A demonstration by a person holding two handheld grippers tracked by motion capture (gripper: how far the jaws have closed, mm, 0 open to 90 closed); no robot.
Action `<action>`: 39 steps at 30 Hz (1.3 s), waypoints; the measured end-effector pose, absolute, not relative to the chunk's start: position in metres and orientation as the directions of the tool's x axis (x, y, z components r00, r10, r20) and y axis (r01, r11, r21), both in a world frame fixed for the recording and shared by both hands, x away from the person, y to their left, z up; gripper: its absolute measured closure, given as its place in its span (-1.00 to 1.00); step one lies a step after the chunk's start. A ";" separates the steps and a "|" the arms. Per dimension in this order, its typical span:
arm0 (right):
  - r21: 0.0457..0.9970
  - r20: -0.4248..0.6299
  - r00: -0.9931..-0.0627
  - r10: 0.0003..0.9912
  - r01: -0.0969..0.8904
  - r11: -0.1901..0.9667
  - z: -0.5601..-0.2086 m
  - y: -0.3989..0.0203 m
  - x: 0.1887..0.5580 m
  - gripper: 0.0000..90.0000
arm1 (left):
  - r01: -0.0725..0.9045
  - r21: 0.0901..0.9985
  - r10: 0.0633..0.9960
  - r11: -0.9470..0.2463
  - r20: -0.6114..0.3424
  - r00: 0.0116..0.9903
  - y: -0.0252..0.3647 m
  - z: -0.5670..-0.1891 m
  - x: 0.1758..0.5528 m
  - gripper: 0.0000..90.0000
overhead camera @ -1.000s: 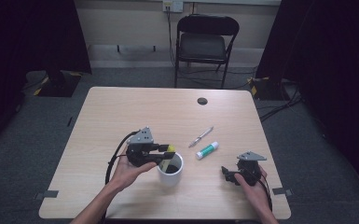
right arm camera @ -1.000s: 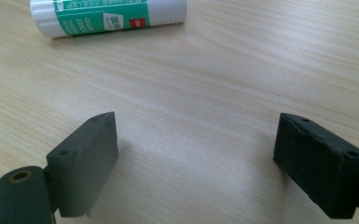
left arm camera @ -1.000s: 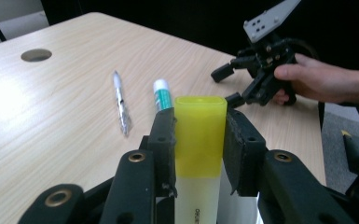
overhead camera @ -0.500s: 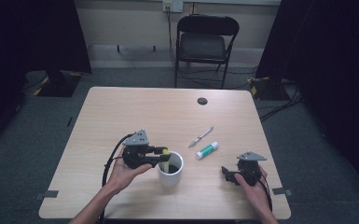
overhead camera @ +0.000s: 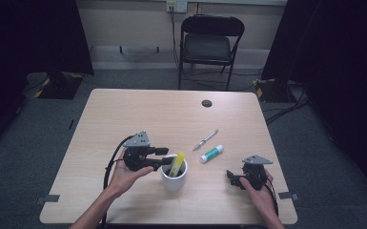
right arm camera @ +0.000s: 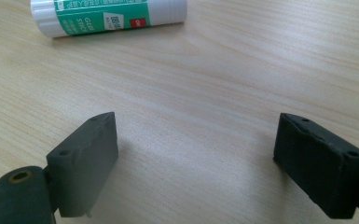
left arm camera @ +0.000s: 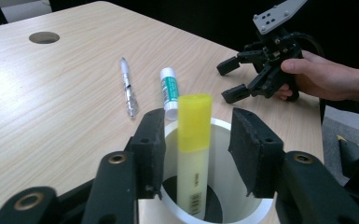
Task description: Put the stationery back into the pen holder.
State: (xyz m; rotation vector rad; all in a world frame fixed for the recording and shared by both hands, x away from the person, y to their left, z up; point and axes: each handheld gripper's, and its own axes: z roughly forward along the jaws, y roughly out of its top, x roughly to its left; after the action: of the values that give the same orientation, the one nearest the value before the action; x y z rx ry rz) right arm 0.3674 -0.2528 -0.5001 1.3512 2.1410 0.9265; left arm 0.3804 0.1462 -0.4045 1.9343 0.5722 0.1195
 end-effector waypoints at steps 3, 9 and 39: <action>0.735 -0.015 -0.426 0.905 0.608 0.299 -0.500 -0.253 0.367 -0.72 | 0.345 0.883 0.457 -0.319 -0.176 0.872 0.151 -0.403 0.381 0.17; 0.735 -0.016 -0.426 0.905 0.608 0.299 -0.500 -0.253 0.367 -0.72 | 0.359 0.878 0.488 -0.317 -0.174 0.855 0.162 -0.402 0.380 0.02; 0.735 -0.013 -0.428 0.904 0.609 0.299 -0.500 -0.253 0.367 -0.72 | 0.550 0.747 0.721 -0.373 -0.139 0.678 0.277 -0.471 0.379 -0.60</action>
State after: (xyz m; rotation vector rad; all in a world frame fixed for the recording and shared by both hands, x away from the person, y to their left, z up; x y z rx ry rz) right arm 0.3669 -0.2530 -0.5001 1.3490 2.1449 0.9282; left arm 0.3786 0.2768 -0.4714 2.0745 0.9760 0.2677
